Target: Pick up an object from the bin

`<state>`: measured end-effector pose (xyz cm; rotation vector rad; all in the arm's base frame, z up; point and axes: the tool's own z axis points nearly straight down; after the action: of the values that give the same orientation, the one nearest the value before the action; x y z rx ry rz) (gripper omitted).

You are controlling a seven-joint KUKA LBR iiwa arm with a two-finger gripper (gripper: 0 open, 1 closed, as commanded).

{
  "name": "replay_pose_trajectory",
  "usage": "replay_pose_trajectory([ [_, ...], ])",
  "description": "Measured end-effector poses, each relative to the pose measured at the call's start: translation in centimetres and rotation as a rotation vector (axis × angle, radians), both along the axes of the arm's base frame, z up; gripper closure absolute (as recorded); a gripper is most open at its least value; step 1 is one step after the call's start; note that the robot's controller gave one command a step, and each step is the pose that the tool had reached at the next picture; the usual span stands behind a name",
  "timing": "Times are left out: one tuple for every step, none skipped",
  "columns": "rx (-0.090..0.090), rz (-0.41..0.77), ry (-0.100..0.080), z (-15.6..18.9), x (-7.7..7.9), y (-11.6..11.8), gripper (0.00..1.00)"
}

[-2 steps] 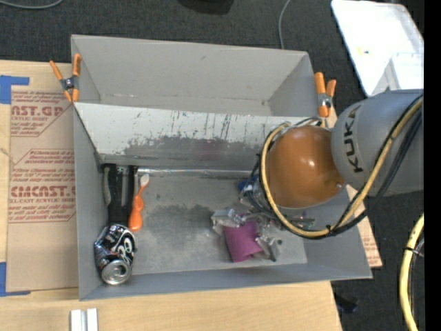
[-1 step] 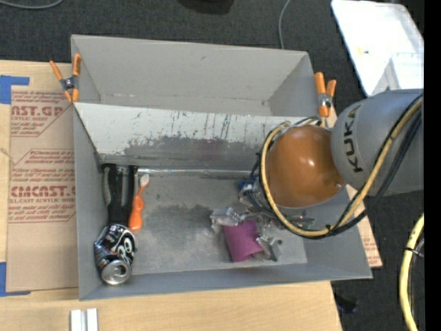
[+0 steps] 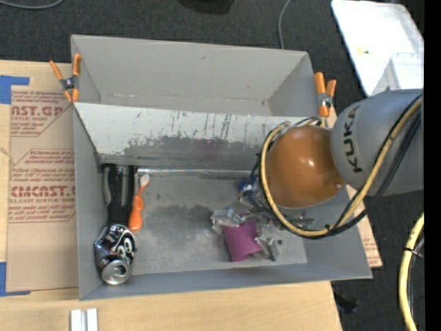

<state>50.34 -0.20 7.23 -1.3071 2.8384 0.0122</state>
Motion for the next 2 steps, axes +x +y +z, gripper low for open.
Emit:
replay_pose_trajectory([
  [0.0, 0.0, 0.0, 0.0, 0.0, 0.0, 1.0],
  [0.0, 0.0, 0.0, 0.0, 0.0, 0.0, 1.0],
])
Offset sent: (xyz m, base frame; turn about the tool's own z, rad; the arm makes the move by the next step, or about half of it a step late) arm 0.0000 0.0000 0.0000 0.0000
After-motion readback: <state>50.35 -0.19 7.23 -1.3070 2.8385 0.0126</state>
